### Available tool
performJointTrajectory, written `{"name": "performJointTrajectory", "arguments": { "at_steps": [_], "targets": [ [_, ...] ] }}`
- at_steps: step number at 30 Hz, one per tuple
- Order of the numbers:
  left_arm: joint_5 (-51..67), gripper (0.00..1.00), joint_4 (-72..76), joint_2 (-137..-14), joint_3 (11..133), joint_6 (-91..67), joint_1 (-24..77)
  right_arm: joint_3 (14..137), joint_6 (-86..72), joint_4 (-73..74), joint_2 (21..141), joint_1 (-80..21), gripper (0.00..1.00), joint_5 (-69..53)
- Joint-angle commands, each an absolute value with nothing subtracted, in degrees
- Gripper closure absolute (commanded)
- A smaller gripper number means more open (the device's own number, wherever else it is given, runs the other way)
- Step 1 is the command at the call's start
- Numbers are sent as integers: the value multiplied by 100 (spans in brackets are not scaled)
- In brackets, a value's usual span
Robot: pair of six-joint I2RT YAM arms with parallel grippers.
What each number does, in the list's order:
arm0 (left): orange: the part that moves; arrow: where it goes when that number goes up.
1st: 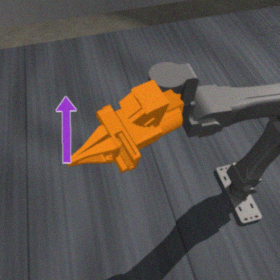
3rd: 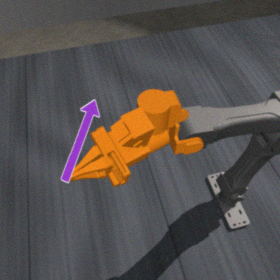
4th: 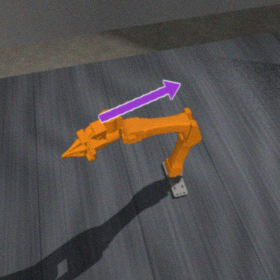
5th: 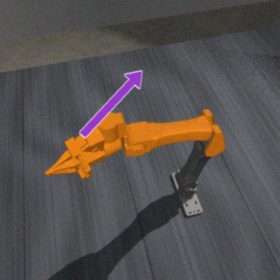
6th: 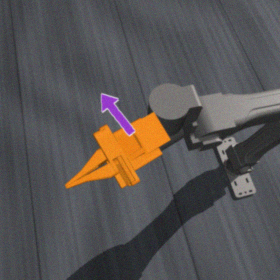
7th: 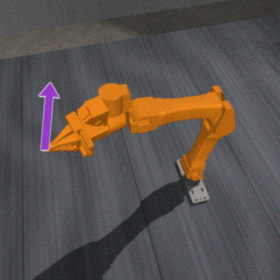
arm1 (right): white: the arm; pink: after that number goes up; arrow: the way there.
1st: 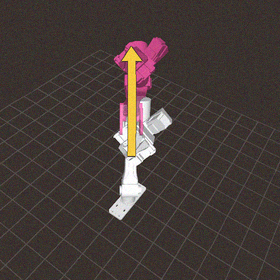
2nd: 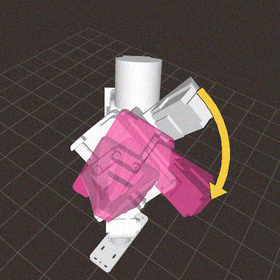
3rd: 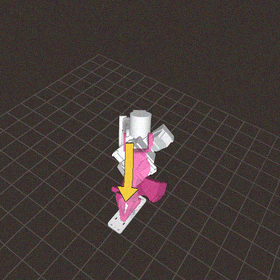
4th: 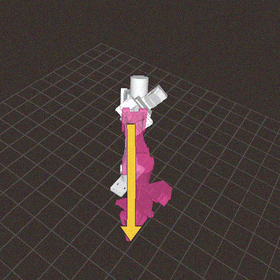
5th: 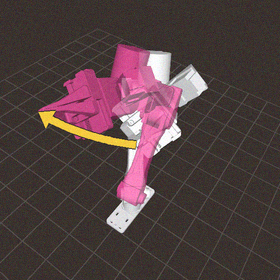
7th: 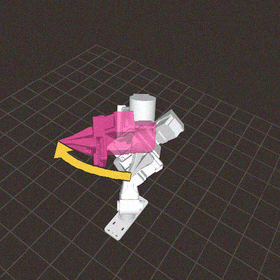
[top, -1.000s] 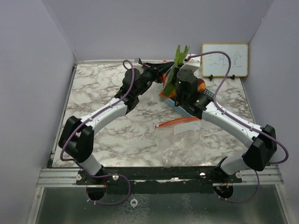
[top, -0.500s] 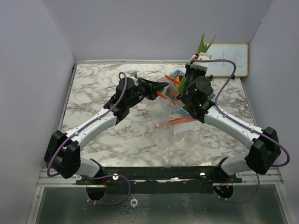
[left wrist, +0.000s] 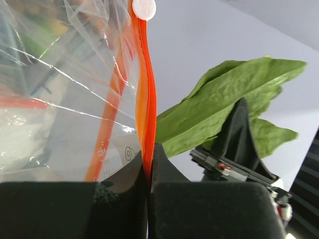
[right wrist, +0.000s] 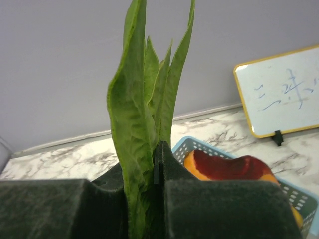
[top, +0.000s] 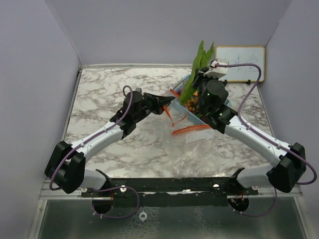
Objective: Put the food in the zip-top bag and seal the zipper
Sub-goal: Place the fake vegetable in the zipper food storage bag.
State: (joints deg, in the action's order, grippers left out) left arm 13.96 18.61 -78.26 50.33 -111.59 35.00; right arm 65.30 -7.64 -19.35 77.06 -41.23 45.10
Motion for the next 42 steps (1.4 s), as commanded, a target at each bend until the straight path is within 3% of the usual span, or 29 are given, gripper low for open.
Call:
{"name": "performJointTrajectory", "arguments": {
  "at_steps": [1,14,27,32,42],
  "targets": [
    [711,100,2497,-7424,4827,-11481,3554,6465,-2290,-1044,7470,-4122,98,4239],
    [574,100,2510,-7687,5306,-11529,3687,6360,-2490,-1781,8205,-4183,98,4129],
    [287,100,2696,-7688,5132,-11668,3832,7570,-2530,-2021,9030,-4192,98,4634],
    [182,100,3006,-7832,5183,-11663,3832,7795,-3737,-920,8930,-4192,98,4230],
    [262,100,4038,-8424,5569,-11747,3824,6877,-4594,-302,8414,-4253,98,2689]
  ]
}}
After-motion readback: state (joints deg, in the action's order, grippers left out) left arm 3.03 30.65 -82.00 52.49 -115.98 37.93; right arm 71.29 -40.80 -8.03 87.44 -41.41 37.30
